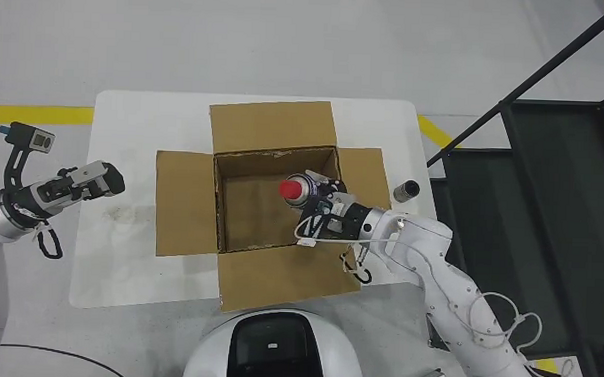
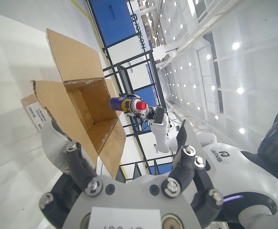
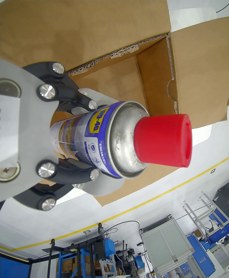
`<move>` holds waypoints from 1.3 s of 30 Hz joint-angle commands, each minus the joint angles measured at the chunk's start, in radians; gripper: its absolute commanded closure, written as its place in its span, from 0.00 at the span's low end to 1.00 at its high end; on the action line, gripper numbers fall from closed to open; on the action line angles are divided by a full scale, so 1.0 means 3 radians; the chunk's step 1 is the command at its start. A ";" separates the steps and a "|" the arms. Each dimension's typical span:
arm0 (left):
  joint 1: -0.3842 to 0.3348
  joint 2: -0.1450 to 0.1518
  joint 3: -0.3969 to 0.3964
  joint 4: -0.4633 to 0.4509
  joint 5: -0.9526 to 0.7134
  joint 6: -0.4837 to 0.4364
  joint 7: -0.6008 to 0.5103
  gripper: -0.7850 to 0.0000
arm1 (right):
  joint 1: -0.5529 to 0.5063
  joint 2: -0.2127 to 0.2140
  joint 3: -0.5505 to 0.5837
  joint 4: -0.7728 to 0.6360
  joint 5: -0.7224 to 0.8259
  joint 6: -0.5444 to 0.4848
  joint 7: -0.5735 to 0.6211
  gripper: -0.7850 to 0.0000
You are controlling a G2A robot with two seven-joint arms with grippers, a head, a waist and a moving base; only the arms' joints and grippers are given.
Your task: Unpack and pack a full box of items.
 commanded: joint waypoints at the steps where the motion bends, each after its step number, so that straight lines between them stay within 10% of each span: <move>1: 0.0000 0.0000 0.0000 0.0000 0.0000 0.0000 0.0000 0.00 | 0.0033 0.0005 -0.0053 -0.0034 -0.0123 -0.0093 0.0140 1.00; 9: 0.0000 0.0000 0.0000 0.0000 0.0000 0.0000 0.0000 0.00 | 0.0734 -0.0108 -0.0677 0.0282 0.0178 -0.0596 0.1367 1.00; 23: 0.0000 0.0000 0.0000 0.0000 0.0000 0.0000 0.0000 0.00 | 0.1563 -0.0397 -0.1484 0.1312 0.1049 -0.0359 0.2220 0.99; 25: 0.0000 0.0000 0.0000 0.0000 0.0000 0.0000 0.0000 0.00 | 0.1616 -0.0413 -0.1514 0.1366 0.1123 -0.0354 0.2291 0.25; 27: 0.0000 0.0000 0.0000 0.0000 0.0000 0.0000 0.0000 0.00 | 0.1648 -0.0423 -0.1532 0.1404 0.1196 -0.0366 0.2335 0.00; 39: 0.0000 0.0000 0.0000 0.0000 0.0000 0.0000 0.0000 0.00 | 0.1587 -0.0366 -0.1371 0.1255 0.1443 -0.0479 0.2291 0.00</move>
